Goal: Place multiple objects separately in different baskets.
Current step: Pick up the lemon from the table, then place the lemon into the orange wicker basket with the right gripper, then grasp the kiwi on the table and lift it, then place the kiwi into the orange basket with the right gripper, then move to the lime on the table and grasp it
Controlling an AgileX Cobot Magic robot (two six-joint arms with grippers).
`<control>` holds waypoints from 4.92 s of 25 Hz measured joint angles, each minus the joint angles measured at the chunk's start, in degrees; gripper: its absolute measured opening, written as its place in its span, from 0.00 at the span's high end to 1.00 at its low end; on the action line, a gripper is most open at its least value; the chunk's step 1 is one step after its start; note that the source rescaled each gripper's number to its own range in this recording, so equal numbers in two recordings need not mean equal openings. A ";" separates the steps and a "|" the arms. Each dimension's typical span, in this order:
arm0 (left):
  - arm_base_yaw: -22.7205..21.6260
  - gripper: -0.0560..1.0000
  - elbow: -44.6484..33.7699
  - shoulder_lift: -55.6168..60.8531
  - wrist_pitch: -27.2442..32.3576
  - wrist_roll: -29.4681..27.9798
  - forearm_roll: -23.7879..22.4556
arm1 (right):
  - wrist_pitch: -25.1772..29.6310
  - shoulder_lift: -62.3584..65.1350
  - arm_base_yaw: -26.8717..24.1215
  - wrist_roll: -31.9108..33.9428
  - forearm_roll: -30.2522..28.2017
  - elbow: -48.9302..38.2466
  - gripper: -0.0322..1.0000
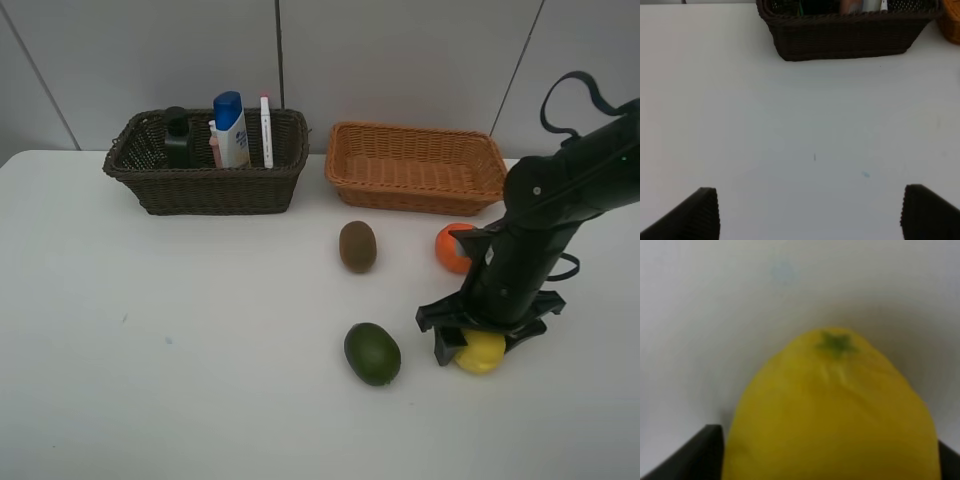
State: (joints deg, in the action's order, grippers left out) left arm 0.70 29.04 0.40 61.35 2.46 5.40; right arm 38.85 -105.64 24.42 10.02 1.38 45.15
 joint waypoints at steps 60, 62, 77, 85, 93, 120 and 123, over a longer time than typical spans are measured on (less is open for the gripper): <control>0.00 0.05 0.00 0.00 0.00 -0.01 0.00 | 27.44 -15.98 7.55 -3.11 0.00 49.68 0.04; 0.00 0.05 0.00 0.00 0.00 -0.01 0.00 | 25.93 -17.61 7.60 -2.10 -0.13 49.68 0.04; 0.00 0.05 0.00 0.00 0.00 -0.01 0.00 | 15.08 -26.39 7.36 -0.01 -0.72 49.62 0.04; 0.00 0.05 0.00 0.00 0.00 -0.01 0.00 | 15.30 -27.21 7.36 -0.26 -2.34 49.75 0.97; 0.00 0.05 0.00 0.00 0.00 -0.01 0.00 | 18.93 -23.01 7.23 -3.65 -2.81 53.17 0.97; 0.00 0.05 0.00 0.00 -0.02 -0.01 0.00 | 23.79 -28.64 -6.69 -5.65 -3.69 71.19 0.04; 0.00 0.05 0.00 0.00 -0.02 -0.01 0.00 | 29.64 -26.46 -6.69 -5.14 -1.76 71.19 0.04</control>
State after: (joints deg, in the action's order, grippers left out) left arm 0.70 29.04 0.40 61.33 2.45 5.40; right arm 68.50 -132.11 17.73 4.88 -0.37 116.35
